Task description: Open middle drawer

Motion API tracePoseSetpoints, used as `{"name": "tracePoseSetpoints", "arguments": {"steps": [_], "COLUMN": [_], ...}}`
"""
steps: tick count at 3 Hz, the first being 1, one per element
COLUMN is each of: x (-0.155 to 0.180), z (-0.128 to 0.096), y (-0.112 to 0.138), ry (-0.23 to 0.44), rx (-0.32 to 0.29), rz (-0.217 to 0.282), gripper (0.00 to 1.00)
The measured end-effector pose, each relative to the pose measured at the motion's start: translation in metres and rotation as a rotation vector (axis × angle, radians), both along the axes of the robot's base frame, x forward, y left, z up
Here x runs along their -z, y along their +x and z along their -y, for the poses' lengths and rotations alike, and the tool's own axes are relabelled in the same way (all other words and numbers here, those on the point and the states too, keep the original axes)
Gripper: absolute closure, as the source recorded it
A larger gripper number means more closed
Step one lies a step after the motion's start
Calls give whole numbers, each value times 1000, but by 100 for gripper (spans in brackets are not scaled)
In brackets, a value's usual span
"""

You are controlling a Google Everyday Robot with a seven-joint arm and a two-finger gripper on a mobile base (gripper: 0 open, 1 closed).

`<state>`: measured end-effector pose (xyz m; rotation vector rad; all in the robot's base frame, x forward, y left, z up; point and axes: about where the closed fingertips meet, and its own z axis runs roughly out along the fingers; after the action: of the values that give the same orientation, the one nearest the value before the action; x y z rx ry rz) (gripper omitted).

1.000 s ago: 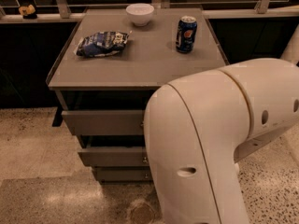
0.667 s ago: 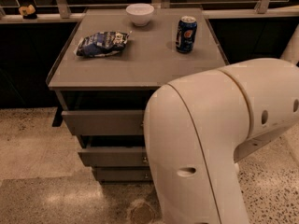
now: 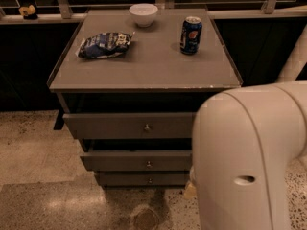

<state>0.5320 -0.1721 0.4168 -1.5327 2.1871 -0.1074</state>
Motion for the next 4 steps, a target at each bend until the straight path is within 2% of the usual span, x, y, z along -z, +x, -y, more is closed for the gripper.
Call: {"name": "tracePoseSetpoints", "arguments": {"steps": [1, 2, 3, 4], "x": [17, 12, 12, 27], "z": [-15, -20, -21, -50], "y": [9, 11, 11, 12], "ry": [56, 79, 80, 106], "rx": [-73, -108, -109, -172], "rz": [-7, 20, 20, -4], "gripper": [0, 0, 0, 0]}}
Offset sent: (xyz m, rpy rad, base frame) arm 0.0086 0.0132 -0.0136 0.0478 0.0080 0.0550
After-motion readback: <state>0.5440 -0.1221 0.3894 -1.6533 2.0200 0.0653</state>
